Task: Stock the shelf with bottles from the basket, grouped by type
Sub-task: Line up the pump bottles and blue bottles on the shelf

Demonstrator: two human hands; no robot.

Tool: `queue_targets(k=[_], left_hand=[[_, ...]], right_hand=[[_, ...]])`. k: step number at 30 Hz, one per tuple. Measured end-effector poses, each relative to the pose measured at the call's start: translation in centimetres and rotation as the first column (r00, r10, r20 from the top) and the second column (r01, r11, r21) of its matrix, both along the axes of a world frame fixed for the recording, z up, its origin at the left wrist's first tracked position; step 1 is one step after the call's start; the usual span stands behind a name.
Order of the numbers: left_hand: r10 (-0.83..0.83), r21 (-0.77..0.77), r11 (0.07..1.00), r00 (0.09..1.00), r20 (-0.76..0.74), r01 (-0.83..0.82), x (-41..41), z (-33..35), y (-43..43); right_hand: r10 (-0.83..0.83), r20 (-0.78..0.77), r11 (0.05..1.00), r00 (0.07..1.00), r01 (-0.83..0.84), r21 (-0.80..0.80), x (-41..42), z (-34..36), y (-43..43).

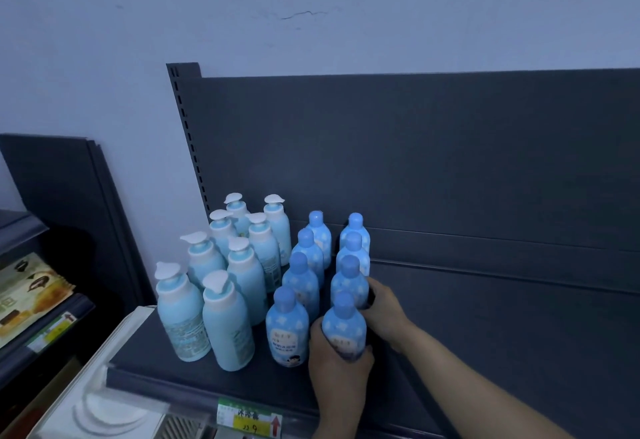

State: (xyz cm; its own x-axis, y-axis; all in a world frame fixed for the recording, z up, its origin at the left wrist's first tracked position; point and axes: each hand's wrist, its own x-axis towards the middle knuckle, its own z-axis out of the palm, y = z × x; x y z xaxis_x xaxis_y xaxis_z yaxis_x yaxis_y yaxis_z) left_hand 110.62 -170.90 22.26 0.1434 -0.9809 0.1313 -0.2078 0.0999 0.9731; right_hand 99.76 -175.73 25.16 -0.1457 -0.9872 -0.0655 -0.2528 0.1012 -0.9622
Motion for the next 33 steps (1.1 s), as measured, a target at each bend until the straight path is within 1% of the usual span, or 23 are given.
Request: queue_targets(k=[3, 4, 5, 7, 8, 9, 11, 12, 13, 14, 15, 16, 17, 19, 20, 21, 22, 25, 28, 33], left_hand=[[-0.010, -0.034, 0.999, 1.000, -0.012, 0.010, -0.1, -0.6, 0.3], [-0.001, -0.052, 0.999, 1.000, 0.005, 0.001, -0.2, -0.8, 0.6], [0.018, -0.096, 0.995, 0.999, 0.039, -0.014, -0.4, -0.9, 1.1], [0.079, -0.246, 0.968, 0.990, 0.114, -0.048, -0.6, -0.9, 2.4], [0.107, -0.331, 0.942, 0.985, 0.134, -0.057, -0.6, -0.3, 3.3], [0.141, -0.438, 0.897, 0.979, 0.148, -0.063, -0.5, 0.4, 4.1], [0.167, -0.662, 0.748, 0.977, 0.135, -0.036, 0.3, 2.9, 4.7], [0.158, -0.729, 0.684, 0.976, 0.150, 0.001, 0.7, 4.5, 4.2], [0.162, -0.764, 0.644, 0.967, 0.198, 0.049, 1.0, 6.4, 3.0], [0.199, -0.766, 0.637, 0.941, 0.272, 0.087, 1.1, 8.6, 1.3], [0.251, -0.747, 0.656, 0.902, 0.351, 0.108, 1.1, 11.1, -0.5], [0.304, -0.722, 0.682, 0.850, 0.429, 0.120, 0.8, 13.7, -2.3], [0.353, -0.698, 0.700, 0.780, 0.518, 0.147, 0.3, 16.1, -3.9], [0.428, -0.668, 0.714, 0.625, 0.653, 0.208, -1.1, 19.5, -6.0], [0.436, -0.655, 0.720, 0.584, 0.684, 0.230, -1.8, 20.6, -6.5], [0.441, -0.651, 0.720, 0.565, 0.697, 0.242, -2.4, 21.3, -6.7], [0.449, -0.658, 0.712, 0.560, 0.696, 0.245, -2.9, 22.0, -6.8], [0.486, -0.707, 0.667, 0.582, 0.652, 0.236, -4.2, 23.5, -5.9], [0.489, -0.730, 0.635, 0.600, 0.633, 0.253, -5.5, 24.2, -4.9], [0.460, -0.782, 0.560, 0.684, 0.567, 0.272, -8.1, 24.1, -2.6]], right_hand=[[0.016, -0.005, 1.000, 1.000, -0.016, -0.003, 0.0, 0.1, 0.0], [0.024, -0.014, 1.000, 1.000, -0.024, 0.007, 0.0, 0.3, 0.1], [0.035, -0.028, 0.999, 0.999, -0.034, 0.022, -0.2, 0.5, 0.3], [0.050, -0.065, 0.998, 0.997, -0.047, 0.047, -0.8, 0.9, 0.8], [0.054, -0.083, 0.997, 0.995, -0.050, 0.054, -1.2, 1.0, 1.2], [0.054, -0.105, 0.997, 0.993, -0.048, 0.062, -1.7, 1.3, 1.7], [0.049, -0.152, 0.997, 0.987, -0.040, 0.061, -2.9, 3.0, 2.6], [0.033, -0.173, 0.999, 0.984, -0.027, 0.039, -3.6, 4.3, 2.9], [0.001, -0.208, 1.000, 0.978, -0.003, -0.011, -4.3, 6.1, 3.2], [-0.056, -0.262, 0.995, 0.963, 0.033, -0.092, -4.7, 8.0, 3.5], [-0.138, -0.334, 0.977, 0.932, 0.073, -0.201, -4.9, 10.2, 3.8], [-0.236, -0.416, 0.944, 0.878, 0.104, -0.314, -5.0, 12.4, 4.1], [-0.329, -0.500, 0.905, 0.801, 0.115, -0.410, -4.9, 14.5, 4.3], [-0.484, -0.651, 0.837, 0.584, 0.092, -0.539, -4.7, 17.8, 4.7], [-0.551, -0.693, 0.805, 0.465, 0.078, -0.588, -4.8, 18.9, 4.8], [-0.605, -0.706, 0.775, 0.369, 0.070, -0.628, -5.1, 19.8, 5.0], [-0.644, -0.702, 0.750, 0.305, 0.071, -0.657, -5.4, 20.5, 5.1], [-0.714, -0.670, 0.694, 0.203, 0.079, -0.716, -6.2, 21.9, 6.0], [-0.739, -0.659, 0.673, 0.136, 0.107, -0.732, -7.0, 22.3, 7.3], [-0.759, -0.648, 0.645, 0.056, 0.194, -0.739, -9.2, 21.8, 10.4]])
